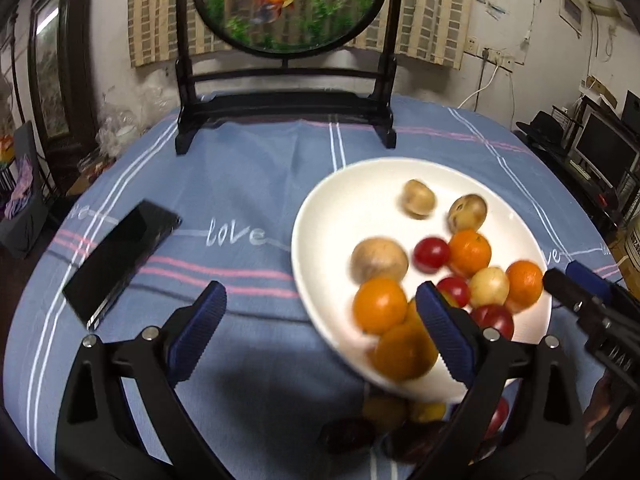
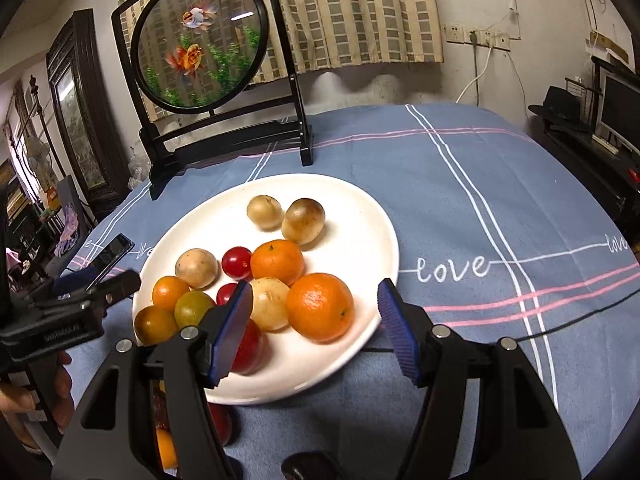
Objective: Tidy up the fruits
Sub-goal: 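Withdraw both open tools from the plate toward the fruit cluster, then close the left tool around an orange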
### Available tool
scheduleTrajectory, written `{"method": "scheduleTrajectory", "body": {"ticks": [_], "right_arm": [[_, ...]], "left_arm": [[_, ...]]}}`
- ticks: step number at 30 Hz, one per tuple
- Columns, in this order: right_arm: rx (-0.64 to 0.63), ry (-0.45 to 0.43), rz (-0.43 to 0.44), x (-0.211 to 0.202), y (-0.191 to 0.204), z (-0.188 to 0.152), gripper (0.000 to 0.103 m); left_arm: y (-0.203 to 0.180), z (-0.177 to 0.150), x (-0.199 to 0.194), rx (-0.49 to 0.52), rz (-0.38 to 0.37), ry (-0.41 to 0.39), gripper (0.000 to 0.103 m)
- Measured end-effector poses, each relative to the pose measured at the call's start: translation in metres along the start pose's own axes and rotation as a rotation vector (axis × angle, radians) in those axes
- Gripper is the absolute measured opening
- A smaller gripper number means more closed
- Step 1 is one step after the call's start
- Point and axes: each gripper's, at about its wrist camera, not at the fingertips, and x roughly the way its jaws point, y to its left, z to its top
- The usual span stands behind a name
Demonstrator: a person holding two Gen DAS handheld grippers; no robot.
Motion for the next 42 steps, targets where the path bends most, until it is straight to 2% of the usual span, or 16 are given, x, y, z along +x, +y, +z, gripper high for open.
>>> {"method": "scheduleTrajectory", "body": {"ticks": [5, 9, 11, 15, 27, 32, 42], "right_arm": [[0.024, 0.026, 0.026, -0.008, -0.003, -0.011, 0.065], [0.008, 0.029, 0.003, -0.019, -0.002, -0.025, 0.065], [-0.051, 0.028, 0.004, -0.027, 0.004, -0.034, 0.065], [-0.147, -0.002, -0.051, -0.039, 0.012, -0.054, 0.065], [-0.049, 0.005, -0.034, -0.068, -0.006, -0.067, 0.065], [-0.057, 0.098, -0.047, -0.066, -0.005, -0.080, 0.065], [-0.013, 0.196, -0.018, -0.062, -0.012, -0.095, 0.065]], "left_arm": [[0.011, -0.019, -0.008, -0.031, 0.012, 0.028, 0.097], [0.020, -0.034, -0.017, -0.060, 0.016, 0.041, 0.097], [0.023, -0.042, -0.021, -0.063, 0.017, 0.051, 0.097], [0.027, -0.054, -0.032, -0.070, 0.018, 0.048, 0.097], [0.009, -0.094, -0.058, 0.003, 0.016, 0.079, 0.097], [0.000, -0.104, -0.064, 0.025, 0.004, 0.093, 0.097], [-0.033, -0.115, -0.071, 0.135, -0.044, 0.107, 0.097]]}}
